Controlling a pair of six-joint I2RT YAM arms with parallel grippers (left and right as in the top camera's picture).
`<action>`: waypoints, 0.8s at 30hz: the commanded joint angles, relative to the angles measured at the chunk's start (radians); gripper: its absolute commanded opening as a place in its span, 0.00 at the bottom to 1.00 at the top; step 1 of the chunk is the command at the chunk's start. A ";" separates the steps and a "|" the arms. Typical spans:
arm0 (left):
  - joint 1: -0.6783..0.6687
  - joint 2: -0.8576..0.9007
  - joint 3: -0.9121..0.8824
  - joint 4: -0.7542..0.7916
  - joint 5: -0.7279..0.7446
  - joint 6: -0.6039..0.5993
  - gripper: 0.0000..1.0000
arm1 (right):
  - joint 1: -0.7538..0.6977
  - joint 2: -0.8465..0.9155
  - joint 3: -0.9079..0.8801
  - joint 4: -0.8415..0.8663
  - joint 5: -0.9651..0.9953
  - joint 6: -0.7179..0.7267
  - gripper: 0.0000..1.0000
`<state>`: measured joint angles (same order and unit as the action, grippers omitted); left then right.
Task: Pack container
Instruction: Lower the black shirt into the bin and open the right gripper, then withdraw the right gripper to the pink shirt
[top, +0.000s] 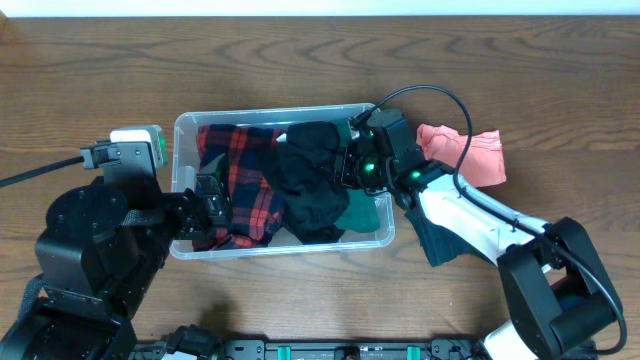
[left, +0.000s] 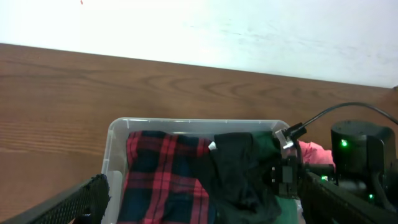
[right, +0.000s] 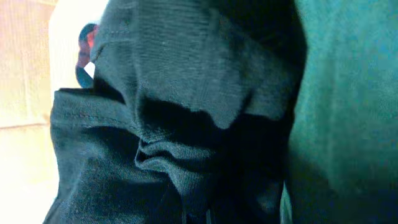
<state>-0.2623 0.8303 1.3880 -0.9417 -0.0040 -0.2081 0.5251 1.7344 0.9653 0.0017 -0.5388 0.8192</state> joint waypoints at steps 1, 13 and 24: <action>0.006 0.000 0.010 0.000 -0.008 0.013 0.98 | -0.014 0.026 0.002 -0.020 0.126 -0.135 0.01; 0.006 0.000 0.010 0.000 -0.008 0.013 0.98 | -0.021 -0.321 0.002 -0.096 0.124 -0.313 0.44; 0.006 0.000 0.010 0.000 -0.008 0.013 0.98 | 0.107 -0.355 0.002 -0.005 0.028 -0.313 0.25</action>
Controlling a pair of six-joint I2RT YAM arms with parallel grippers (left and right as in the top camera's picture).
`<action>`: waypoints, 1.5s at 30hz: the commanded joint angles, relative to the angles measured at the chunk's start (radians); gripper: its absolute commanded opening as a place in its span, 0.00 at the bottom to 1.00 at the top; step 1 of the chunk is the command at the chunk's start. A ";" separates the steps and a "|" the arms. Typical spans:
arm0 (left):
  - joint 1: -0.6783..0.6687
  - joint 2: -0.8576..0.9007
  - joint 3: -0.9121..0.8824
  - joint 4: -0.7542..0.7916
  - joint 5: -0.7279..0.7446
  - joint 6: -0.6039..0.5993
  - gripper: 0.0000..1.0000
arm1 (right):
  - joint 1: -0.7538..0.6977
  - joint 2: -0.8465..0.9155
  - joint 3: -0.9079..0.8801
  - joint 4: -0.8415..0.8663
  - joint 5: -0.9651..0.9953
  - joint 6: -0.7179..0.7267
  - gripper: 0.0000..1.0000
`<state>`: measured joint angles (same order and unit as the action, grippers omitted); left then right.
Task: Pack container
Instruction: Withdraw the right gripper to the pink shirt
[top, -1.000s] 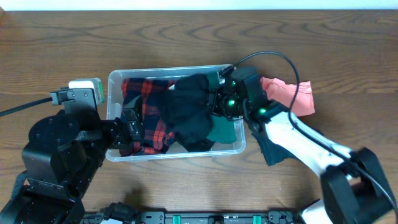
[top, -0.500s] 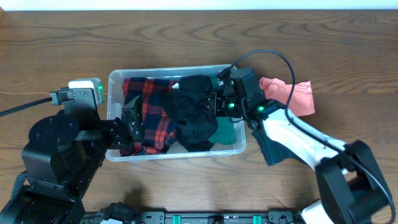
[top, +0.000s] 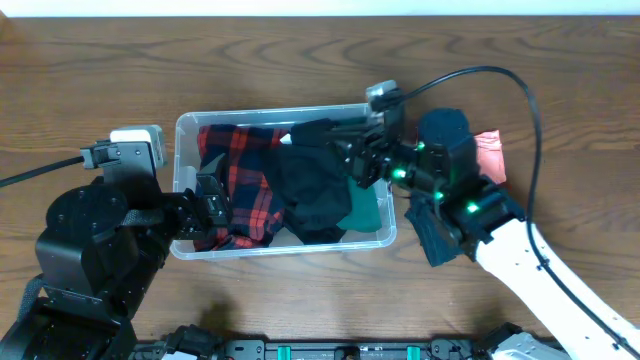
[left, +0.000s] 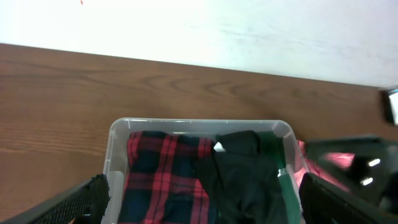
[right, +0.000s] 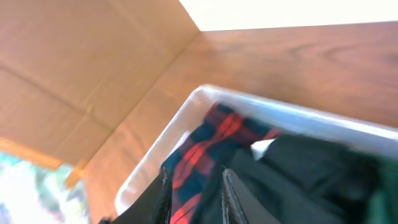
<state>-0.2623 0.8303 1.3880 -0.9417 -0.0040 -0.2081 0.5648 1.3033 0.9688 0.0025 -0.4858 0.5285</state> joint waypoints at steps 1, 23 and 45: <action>0.006 0.000 0.010 0.000 -0.008 0.013 0.98 | 0.088 0.109 -0.002 -0.006 -0.013 -0.023 0.25; 0.006 0.000 0.010 0.000 -0.008 0.013 0.98 | -0.025 0.228 0.005 -0.088 -0.042 -0.030 0.30; 0.006 0.000 0.010 0.000 -0.008 0.013 0.98 | -1.020 -0.042 -0.023 -0.628 0.067 -0.237 0.93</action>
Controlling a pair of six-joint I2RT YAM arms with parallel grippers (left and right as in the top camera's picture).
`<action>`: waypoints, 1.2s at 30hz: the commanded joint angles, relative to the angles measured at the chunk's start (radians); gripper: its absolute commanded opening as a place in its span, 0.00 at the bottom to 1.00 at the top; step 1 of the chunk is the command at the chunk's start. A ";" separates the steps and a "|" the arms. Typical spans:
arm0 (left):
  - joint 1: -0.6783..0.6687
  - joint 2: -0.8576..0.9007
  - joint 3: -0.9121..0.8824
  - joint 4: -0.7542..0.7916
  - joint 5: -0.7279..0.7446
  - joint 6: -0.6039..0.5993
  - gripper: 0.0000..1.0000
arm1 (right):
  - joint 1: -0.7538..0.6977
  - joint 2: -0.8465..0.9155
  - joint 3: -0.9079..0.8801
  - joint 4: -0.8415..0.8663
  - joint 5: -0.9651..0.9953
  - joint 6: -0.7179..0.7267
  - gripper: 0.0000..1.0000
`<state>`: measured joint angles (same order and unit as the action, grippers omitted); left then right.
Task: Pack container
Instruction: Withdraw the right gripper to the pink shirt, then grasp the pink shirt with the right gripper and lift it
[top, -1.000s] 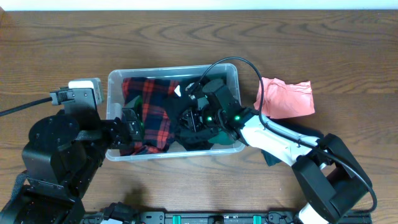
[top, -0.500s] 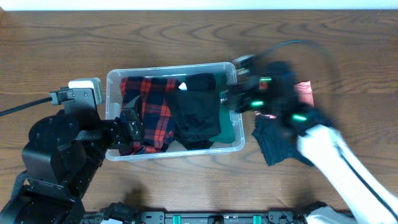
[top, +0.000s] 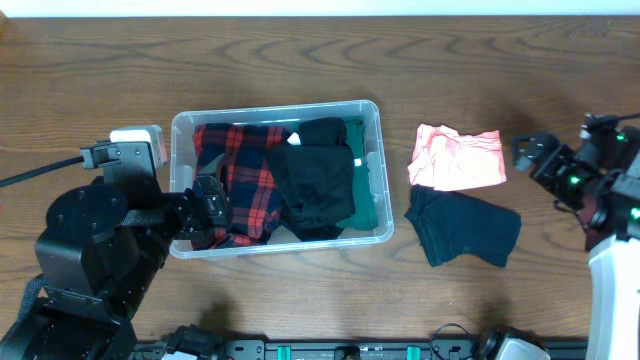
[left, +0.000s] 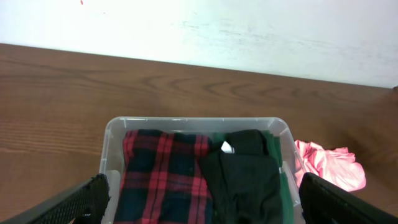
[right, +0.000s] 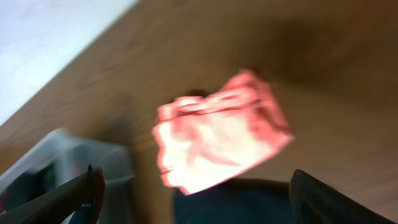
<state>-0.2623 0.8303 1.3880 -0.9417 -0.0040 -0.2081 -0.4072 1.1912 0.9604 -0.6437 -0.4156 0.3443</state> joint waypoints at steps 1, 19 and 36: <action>0.006 0.000 0.010 0.000 -0.008 0.013 0.98 | -0.061 0.105 -0.014 0.042 -0.003 -0.048 0.93; 0.006 0.000 0.010 0.000 -0.008 0.013 0.98 | -0.044 0.676 -0.014 0.247 -0.270 -0.149 0.88; 0.006 0.000 0.010 0.000 -0.008 0.013 0.98 | 0.002 0.560 -0.013 0.268 -0.500 -0.061 0.01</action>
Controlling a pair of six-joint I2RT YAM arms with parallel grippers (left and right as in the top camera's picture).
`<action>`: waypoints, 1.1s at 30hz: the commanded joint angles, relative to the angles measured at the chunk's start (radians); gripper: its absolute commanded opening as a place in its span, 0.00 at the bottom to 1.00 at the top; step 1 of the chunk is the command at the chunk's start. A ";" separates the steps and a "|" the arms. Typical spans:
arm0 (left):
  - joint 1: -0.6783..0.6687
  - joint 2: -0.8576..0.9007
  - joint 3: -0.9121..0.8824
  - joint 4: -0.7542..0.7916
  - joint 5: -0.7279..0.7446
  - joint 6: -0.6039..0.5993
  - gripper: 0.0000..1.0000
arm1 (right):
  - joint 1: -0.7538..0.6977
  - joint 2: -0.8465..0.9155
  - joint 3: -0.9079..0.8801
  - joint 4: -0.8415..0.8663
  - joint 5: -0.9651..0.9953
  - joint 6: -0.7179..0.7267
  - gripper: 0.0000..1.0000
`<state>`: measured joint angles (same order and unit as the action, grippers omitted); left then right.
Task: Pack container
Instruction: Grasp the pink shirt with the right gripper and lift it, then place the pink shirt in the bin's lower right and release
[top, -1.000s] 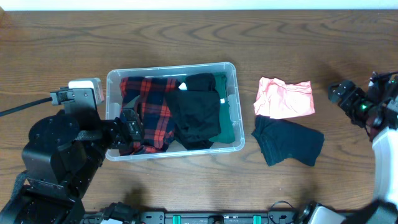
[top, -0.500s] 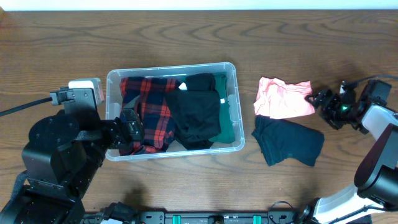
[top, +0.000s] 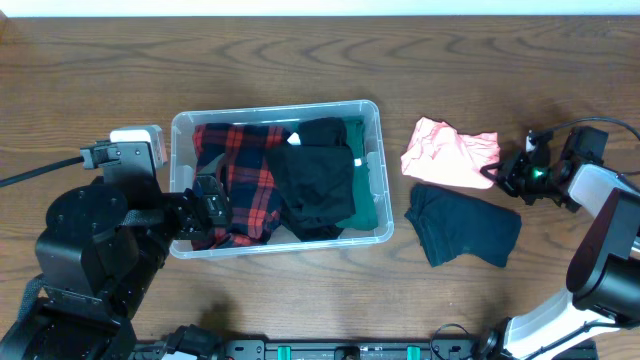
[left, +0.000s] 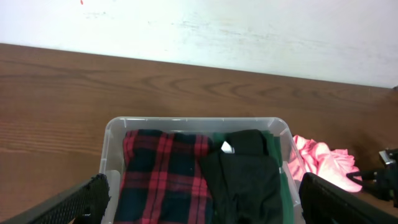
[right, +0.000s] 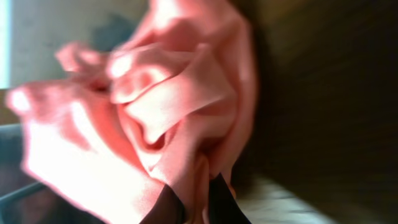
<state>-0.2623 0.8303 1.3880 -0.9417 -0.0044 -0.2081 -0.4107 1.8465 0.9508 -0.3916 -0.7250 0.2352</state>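
A clear plastic container holds a red-and-black plaid garment, a black garment and a green one. On the table to its right lie a pink garment and a dark navy garment. My right gripper is shut on the pink garment's right edge; its fingertips pinch a fold of pink cloth. My left gripper hangs open over the container's left end, holding nothing.
The left arm's bulky base stands beside the container's left wall. A cable loops off the right arm near the table's right edge. Bare wood shows behind the container and in front of it.
My right gripper was open at the far right, away from the clothes. Now it is shut on the pink garment's right edge, and the garment is bunched a little leftward. The left arm is unmoved.
First my right gripper was down in the container against the black garment. Then it was over the container's right rim with the black garment left inside. Later it stood open at the far right, and now it grips the pink garment.
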 joint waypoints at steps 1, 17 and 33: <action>0.006 0.000 0.010 0.000 -0.008 0.013 0.98 | 0.006 -0.135 -0.004 0.034 -0.259 0.065 0.02; 0.006 0.000 0.010 0.000 -0.008 0.013 0.98 | 0.488 -0.717 -0.004 0.464 -0.349 0.567 0.01; 0.006 0.000 0.010 0.000 -0.008 0.013 0.98 | 1.019 -0.523 -0.113 0.249 0.324 0.469 0.01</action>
<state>-0.2623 0.8303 1.3880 -0.9417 -0.0040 -0.2081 0.5697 1.2827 0.8787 -0.1390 -0.6090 0.7544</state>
